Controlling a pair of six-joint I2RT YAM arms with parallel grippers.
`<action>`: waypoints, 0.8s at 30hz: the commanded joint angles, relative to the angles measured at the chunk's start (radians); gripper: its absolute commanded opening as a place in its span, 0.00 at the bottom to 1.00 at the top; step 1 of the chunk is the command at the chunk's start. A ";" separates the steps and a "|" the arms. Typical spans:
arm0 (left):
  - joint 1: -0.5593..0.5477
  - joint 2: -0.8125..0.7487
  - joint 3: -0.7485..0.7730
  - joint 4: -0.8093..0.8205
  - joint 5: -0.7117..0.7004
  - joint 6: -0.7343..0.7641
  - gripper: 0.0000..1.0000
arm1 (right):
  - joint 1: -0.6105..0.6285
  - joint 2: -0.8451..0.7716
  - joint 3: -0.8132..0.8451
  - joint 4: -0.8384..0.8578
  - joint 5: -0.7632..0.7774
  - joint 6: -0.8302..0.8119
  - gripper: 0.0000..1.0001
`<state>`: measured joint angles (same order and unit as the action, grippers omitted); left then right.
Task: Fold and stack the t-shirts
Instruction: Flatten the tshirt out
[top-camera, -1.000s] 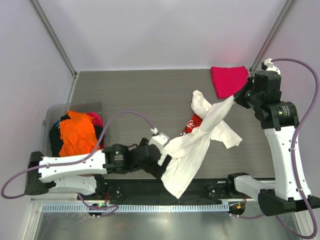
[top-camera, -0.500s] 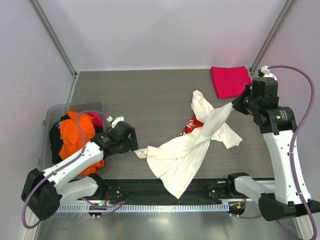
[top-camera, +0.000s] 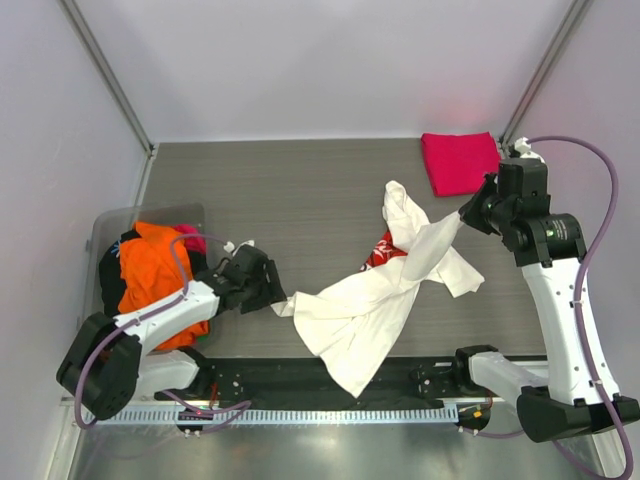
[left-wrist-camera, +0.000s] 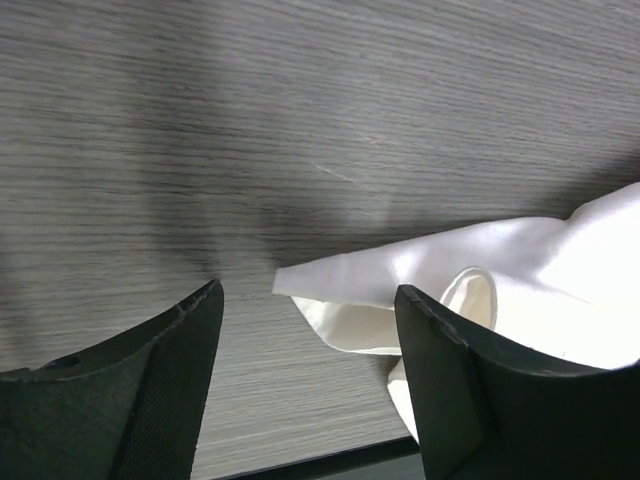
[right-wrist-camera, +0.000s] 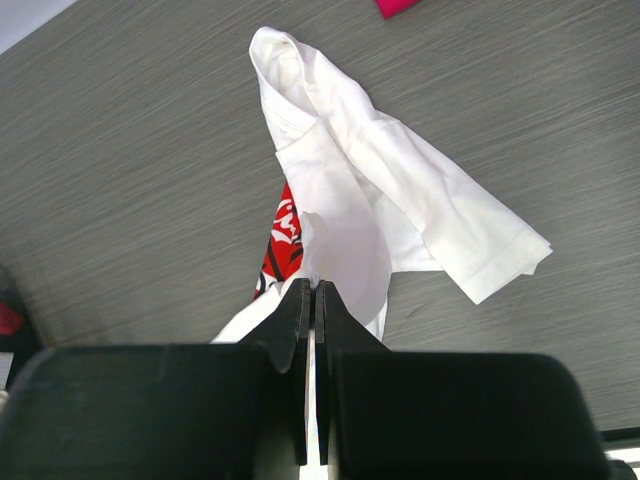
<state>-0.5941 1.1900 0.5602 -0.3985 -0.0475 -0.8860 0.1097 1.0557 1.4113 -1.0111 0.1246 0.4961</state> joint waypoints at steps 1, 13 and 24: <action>0.005 0.008 -0.023 0.090 0.043 -0.019 0.68 | -0.001 -0.010 -0.003 0.035 -0.006 -0.005 0.01; 0.005 0.037 -0.040 0.155 0.028 -0.015 0.34 | -0.002 0.001 -0.026 0.054 -0.013 -0.005 0.01; 0.005 -0.076 0.249 -0.104 -0.092 0.088 0.00 | -0.001 0.043 0.104 0.039 -0.016 -0.022 0.01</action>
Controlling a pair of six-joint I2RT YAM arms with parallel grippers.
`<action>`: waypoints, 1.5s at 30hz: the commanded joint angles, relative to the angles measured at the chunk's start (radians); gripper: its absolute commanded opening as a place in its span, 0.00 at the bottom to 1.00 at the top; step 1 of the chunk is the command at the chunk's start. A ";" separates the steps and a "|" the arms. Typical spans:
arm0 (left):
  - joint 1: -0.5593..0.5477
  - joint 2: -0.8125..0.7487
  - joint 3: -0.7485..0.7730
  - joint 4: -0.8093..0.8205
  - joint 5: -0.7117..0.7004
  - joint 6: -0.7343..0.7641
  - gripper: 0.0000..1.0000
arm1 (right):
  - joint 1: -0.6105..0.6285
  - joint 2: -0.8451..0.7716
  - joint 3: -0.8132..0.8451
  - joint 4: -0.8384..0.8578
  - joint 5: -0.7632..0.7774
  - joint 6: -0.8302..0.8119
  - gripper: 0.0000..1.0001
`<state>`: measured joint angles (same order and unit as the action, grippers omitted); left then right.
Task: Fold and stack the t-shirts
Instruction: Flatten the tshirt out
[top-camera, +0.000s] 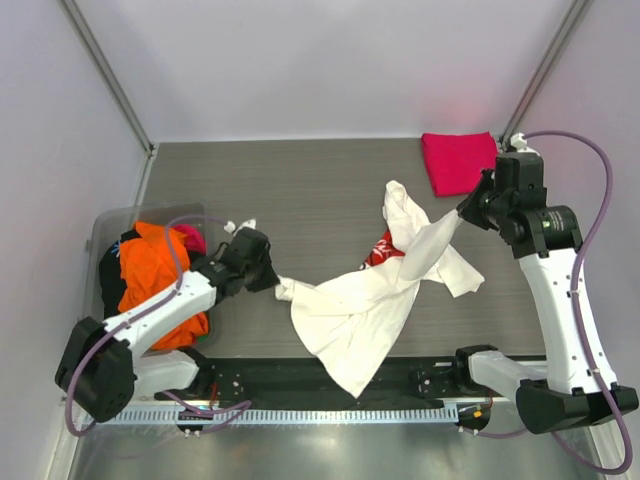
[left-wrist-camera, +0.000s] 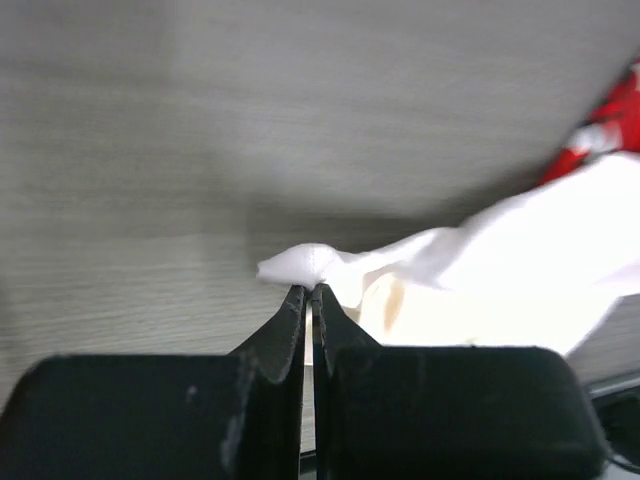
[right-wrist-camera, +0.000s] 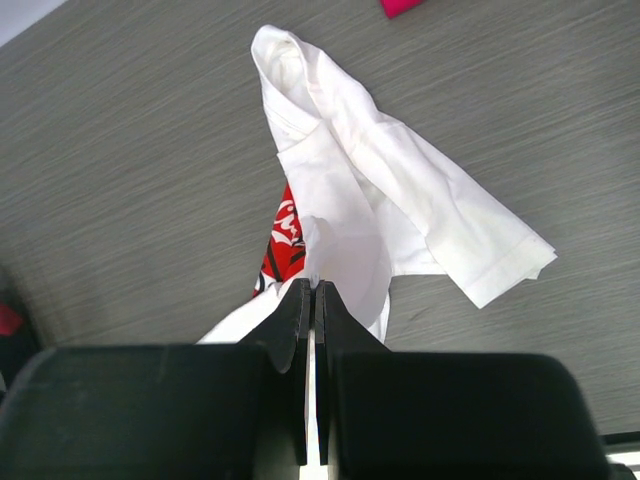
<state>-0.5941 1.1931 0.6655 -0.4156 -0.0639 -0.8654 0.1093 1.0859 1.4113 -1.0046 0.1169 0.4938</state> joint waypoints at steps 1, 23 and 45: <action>0.005 -0.090 0.181 -0.118 -0.103 0.081 0.00 | -0.002 0.023 0.133 0.028 -0.005 -0.023 0.01; 0.007 -0.151 1.308 -0.491 -0.246 0.345 0.00 | -0.002 -0.104 0.858 0.267 0.018 -0.168 0.01; 0.007 0.111 1.674 -0.506 -0.249 0.382 0.00 | 0.216 0.139 1.031 0.474 0.202 -0.484 0.01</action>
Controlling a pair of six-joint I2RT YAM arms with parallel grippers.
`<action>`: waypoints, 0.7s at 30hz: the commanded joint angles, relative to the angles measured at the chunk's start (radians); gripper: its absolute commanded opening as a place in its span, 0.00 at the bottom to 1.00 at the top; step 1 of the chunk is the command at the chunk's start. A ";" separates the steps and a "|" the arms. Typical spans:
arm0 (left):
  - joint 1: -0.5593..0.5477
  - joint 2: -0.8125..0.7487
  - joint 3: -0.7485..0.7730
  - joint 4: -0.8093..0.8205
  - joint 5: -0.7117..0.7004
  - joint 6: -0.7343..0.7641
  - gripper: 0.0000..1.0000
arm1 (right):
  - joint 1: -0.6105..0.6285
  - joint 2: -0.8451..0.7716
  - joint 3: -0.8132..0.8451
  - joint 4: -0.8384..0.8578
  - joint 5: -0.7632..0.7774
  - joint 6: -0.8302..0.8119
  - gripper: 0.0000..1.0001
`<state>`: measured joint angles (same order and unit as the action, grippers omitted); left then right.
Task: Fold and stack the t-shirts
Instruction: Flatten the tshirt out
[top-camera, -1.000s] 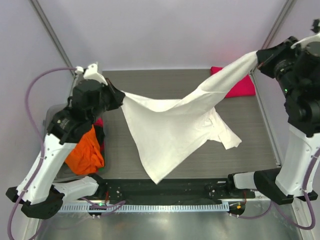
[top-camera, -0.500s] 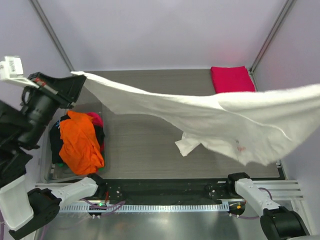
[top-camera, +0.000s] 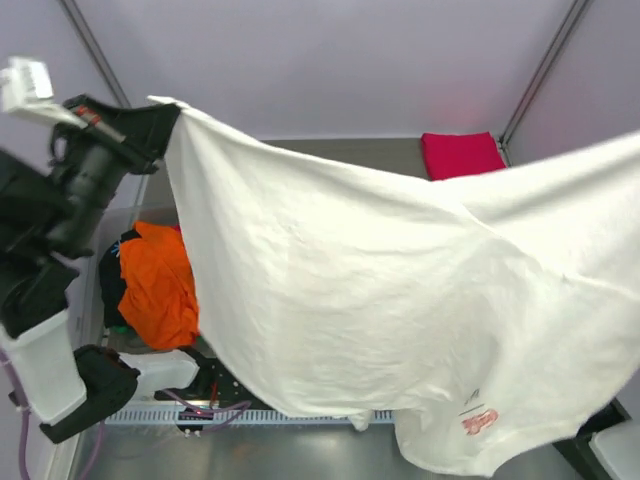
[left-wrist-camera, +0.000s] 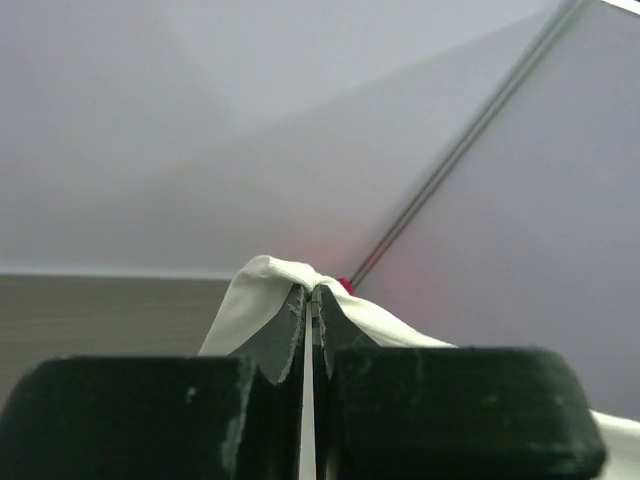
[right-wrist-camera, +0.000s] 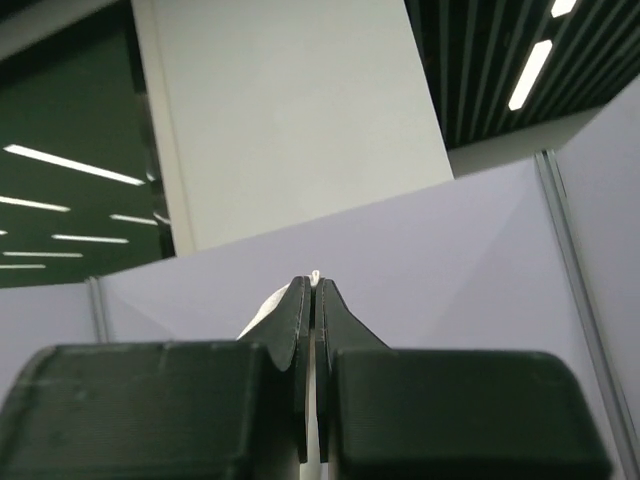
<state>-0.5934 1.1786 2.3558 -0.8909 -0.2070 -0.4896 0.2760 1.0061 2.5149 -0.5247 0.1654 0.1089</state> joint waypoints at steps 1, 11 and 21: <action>0.013 0.153 -0.038 -0.049 -0.155 -0.003 0.00 | 0.054 0.254 -0.096 -0.006 0.208 -0.116 0.01; 0.363 0.438 -0.566 0.220 0.101 -0.198 0.01 | -0.130 0.774 -0.397 0.181 0.103 0.029 0.01; 0.431 0.744 -0.547 0.157 0.181 -0.216 0.59 | -0.107 0.978 -0.407 -0.014 0.081 0.179 1.00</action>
<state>-0.1562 2.0647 1.8172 -0.7784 -0.0566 -0.6888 0.1280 2.2150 2.1212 -0.5816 0.2207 0.2214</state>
